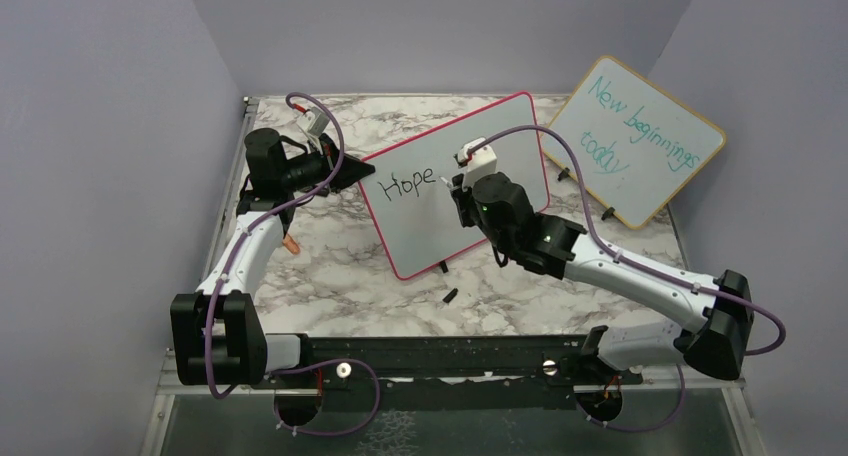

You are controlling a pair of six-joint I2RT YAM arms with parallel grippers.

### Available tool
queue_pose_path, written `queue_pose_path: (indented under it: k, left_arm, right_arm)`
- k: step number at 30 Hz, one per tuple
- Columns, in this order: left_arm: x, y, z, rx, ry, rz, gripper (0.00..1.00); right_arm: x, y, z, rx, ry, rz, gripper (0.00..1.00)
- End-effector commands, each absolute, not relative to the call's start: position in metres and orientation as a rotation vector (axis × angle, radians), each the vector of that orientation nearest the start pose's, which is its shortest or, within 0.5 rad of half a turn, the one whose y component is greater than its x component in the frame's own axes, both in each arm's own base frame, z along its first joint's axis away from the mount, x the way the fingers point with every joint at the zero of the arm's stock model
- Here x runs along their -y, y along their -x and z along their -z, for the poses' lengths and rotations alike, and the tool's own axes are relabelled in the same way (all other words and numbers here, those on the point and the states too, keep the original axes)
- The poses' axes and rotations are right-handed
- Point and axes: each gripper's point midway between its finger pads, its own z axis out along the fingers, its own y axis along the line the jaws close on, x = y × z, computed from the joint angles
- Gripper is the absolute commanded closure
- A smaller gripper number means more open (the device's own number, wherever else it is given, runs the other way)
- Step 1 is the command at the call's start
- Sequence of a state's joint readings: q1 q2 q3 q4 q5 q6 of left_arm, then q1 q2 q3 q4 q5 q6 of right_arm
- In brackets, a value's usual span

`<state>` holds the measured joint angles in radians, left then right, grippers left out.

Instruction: Write a sentence on the whiteboard

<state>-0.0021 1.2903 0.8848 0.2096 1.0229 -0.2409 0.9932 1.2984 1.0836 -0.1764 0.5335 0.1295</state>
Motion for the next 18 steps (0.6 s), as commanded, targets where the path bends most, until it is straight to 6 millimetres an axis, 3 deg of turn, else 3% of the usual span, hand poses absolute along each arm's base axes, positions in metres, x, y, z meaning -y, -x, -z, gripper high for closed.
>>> queue_pose_path:
  k: [1,8,18]
  left_arm:
    - [0.155,-0.340,-0.209,-1.807,-0.592,1.003,1.00]
    - [0.155,-0.340,-0.209,-1.807,-0.591,1.001,1.00]
    - [0.155,-0.341,-0.208,-1.815,-0.584,1.003,1.00]
  right_arm:
    - [-0.279,-0.287,-0.274,-1.789,0.448,-0.276,0.99]
    - [-0.262,-0.298,-0.273,-1.785,0.418,-0.243,0.99]
    - [-0.253,-0.307,-0.275,-1.759,0.412,-0.232,0.99]
